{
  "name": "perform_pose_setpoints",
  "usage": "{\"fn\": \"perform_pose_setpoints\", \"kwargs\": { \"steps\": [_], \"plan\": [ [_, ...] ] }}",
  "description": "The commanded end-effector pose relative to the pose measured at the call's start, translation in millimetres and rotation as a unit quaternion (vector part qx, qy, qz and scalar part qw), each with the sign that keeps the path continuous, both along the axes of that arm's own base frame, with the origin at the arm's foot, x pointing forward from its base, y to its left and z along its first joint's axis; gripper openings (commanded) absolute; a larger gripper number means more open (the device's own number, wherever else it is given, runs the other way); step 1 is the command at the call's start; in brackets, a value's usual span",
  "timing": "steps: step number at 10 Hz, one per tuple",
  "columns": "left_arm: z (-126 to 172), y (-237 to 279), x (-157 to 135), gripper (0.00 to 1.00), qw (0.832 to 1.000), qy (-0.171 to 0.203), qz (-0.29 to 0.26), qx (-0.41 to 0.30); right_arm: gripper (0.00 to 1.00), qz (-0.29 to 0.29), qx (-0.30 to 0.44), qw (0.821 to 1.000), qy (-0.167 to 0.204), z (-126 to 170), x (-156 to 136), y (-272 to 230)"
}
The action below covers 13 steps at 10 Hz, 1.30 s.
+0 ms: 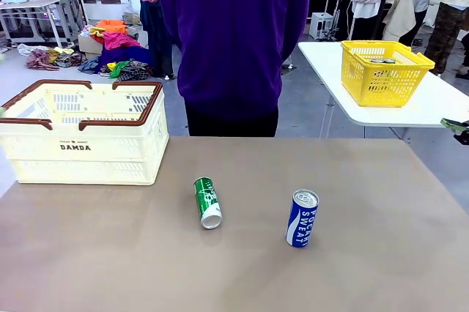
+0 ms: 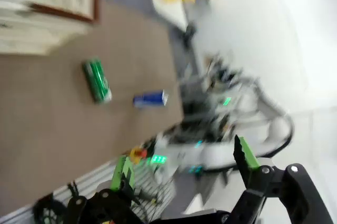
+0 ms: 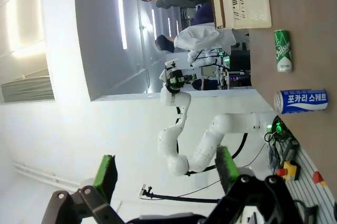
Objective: Place the drinks into the Shopping basket.
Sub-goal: Pick up one drink and place it into the Shopping basket.
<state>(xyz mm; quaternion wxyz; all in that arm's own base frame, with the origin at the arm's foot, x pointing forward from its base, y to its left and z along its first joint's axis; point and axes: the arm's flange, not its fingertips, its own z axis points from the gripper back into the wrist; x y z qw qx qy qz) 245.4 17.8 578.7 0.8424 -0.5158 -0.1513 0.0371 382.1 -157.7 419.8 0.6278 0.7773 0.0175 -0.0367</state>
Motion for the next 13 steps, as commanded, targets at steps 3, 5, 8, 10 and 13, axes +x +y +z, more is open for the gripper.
{"fn": "perform_pose_setpoints", "kwargs": {
  "steps": [3, 5, 8, 10, 13],
  "plan": [
    [-22.4, -192.8, 26.3, 1.0, 0.961, 0.01, -0.214, 0.177, 1.0, -0.003, 0.007, 1.0, 0.008, 5.7, 0.3, -3.4],
    [-44.4, -244.7, 34.0, 1.0, 0.932, -0.011, -0.225, 0.285, 1.0, -0.003, 0.007, 1.0, 0.008, 5.7, 0.3, -3.4],
    [-57.5, -264.4, 20.3, 1.0, 0.928, 0.005, -0.242, 0.282, 1.0, -0.003, 0.007, 1.0, 0.008, 5.7, 0.3, -3.4],
    [-57.5, -264.4, 20.3, 1.0, 0.928, 0.005, -0.242, 0.282, 1.0, -0.003, 0.007, 1.0, 0.008, 5.7, 0.3, -3.4],
    [-97.5, -306.2, 52.2, 1.0, 0.911, 0.054, -0.177, 0.369, 1.0, -0.003, 0.007, 1.0, 0.008, 5.7, 0.3, -3.4]
  ]
}}
